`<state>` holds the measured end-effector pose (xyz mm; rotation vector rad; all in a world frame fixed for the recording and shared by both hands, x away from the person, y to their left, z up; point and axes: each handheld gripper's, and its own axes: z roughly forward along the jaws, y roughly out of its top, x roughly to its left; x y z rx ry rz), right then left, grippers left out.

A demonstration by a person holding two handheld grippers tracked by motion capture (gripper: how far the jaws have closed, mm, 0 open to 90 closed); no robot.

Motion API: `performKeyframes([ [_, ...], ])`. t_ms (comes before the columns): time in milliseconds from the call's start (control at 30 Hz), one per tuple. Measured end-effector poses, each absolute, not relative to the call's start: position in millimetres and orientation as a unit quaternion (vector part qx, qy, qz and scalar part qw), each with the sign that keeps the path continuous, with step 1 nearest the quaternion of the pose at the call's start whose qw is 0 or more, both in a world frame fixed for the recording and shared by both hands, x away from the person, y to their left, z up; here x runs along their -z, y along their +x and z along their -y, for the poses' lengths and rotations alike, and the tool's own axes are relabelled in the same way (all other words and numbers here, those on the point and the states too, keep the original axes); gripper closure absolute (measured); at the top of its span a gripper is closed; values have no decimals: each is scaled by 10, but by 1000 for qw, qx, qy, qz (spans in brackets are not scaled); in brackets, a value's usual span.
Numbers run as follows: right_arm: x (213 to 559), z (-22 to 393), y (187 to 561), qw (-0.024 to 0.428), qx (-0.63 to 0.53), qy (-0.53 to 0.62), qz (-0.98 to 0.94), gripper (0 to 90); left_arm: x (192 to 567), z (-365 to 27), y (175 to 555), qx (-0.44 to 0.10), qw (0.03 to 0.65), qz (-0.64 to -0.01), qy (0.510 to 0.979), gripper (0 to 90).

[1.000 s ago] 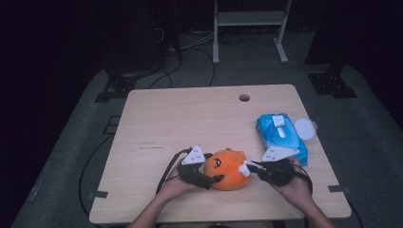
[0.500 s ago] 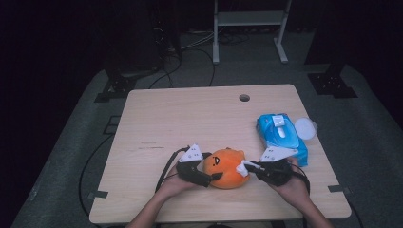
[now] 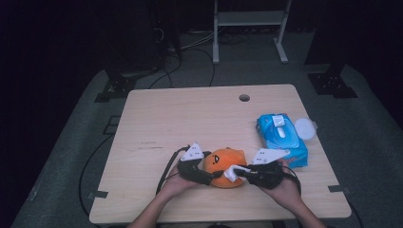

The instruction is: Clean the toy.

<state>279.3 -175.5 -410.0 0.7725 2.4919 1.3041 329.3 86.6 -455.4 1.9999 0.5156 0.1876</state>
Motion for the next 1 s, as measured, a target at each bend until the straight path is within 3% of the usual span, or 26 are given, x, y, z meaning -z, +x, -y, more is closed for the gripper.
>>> performKeyframes([
  [133, 4107, 1892, 2857, 109, -446, 282, -843, 815, 4545, -884, 3300, -75, 512, -216, 828, 145],
  [300, 4133, 2080, 2876, 137, -427, 313, -837, 819, 4546, -901, 3335, -60, 518, -221, 824, 147],
  [667, 4108, 1737, 2754, 124, -439, 249, -854, 818, 4538, -874, 3309, -66, 516, -212, 827, 136],
  [1000, 4171, 2146, 2914, 154, -410, 322, -839, 818, 4517, -902, 3299, -59, 519, -195, 830, 113],
])
